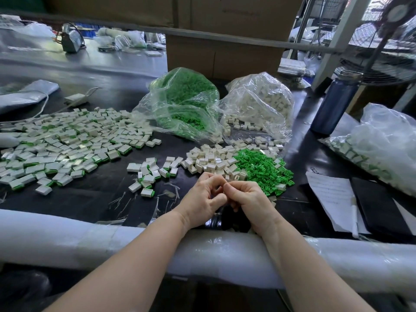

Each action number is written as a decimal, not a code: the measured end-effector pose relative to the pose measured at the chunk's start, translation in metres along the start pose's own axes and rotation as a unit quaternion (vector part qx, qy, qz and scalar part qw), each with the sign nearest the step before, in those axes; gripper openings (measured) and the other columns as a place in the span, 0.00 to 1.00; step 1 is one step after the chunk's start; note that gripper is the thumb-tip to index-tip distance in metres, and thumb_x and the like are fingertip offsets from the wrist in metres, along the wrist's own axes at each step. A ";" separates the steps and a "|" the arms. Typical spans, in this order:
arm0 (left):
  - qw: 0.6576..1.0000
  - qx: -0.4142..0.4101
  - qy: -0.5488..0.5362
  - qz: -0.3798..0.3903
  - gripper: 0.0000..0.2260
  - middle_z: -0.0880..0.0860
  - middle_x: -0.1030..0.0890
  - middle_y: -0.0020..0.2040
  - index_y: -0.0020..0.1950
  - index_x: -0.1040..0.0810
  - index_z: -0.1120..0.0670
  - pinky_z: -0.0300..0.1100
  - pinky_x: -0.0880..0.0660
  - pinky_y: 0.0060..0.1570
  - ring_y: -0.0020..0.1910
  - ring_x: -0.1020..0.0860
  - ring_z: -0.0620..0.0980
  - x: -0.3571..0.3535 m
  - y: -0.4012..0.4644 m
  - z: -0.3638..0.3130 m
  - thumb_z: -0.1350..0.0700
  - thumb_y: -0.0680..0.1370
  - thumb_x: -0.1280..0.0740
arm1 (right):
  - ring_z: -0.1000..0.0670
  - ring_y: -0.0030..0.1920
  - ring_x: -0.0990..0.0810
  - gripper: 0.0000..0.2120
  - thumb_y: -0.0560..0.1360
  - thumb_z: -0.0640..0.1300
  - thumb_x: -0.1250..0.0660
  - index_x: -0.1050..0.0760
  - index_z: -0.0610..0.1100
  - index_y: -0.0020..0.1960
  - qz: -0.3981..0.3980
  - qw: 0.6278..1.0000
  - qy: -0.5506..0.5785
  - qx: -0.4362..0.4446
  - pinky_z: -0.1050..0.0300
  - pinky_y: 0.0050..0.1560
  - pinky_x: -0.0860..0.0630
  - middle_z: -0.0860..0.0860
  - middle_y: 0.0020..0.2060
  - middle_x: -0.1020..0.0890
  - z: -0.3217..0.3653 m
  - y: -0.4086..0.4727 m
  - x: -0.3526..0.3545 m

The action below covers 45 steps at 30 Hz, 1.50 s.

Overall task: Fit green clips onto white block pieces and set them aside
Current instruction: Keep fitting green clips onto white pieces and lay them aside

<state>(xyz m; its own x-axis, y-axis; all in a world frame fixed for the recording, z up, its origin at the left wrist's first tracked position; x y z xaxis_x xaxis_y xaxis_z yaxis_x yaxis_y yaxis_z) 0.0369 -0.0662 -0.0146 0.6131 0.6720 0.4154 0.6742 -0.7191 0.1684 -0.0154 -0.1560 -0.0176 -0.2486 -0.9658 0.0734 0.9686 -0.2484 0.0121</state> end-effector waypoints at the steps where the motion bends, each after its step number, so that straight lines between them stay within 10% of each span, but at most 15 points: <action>1: 1.000 0.000 0.000 0.001 0.14 0.50 0.32 0.48 0.39 0.28 0.46 0.35 0.29 0.46 0.42 0.29 0.47 0.000 0.000 0.000 0.66 0.74 0.36 | 0.58 0.25 0.33 0.13 0.77 0.38 0.38 0.19 0.43 0.37 -0.001 1.000 0.002 0.000 0.68 0.25 0.36 0.49 0.25 0.27 0.000 0.000 0.000; 45: 1.000 0.003 0.006 0.010 0.04 0.46 0.32 0.45 0.39 0.29 0.44 0.38 0.29 0.47 0.40 0.30 0.43 -0.003 0.000 0.001 0.53 0.67 0.40 | 0.59 0.23 0.32 0.11 0.77 0.37 0.38 0.20 0.38 0.39 -0.001 0.999 0.043 -0.014 0.69 0.24 0.36 0.52 0.22 0.26 -0.003 0.000 0.001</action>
<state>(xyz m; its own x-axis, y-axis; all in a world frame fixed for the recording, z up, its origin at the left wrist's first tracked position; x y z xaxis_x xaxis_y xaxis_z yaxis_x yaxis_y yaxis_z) 0.0353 -0.0676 -0.0166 0.6220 0.6552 0.4287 0.6638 -0.7316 0.1551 -0.0152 -0.1572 -0.0210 -0.2509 -0.9679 -0.0124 0.9679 -0.2507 -0.0161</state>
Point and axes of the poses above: each hand's wrist, its own y-axis towards the middle knuckle, its own x-axis out of the back of the hand, z = x × y, the point moved 6 cm from there along y, towards the middle knuckle
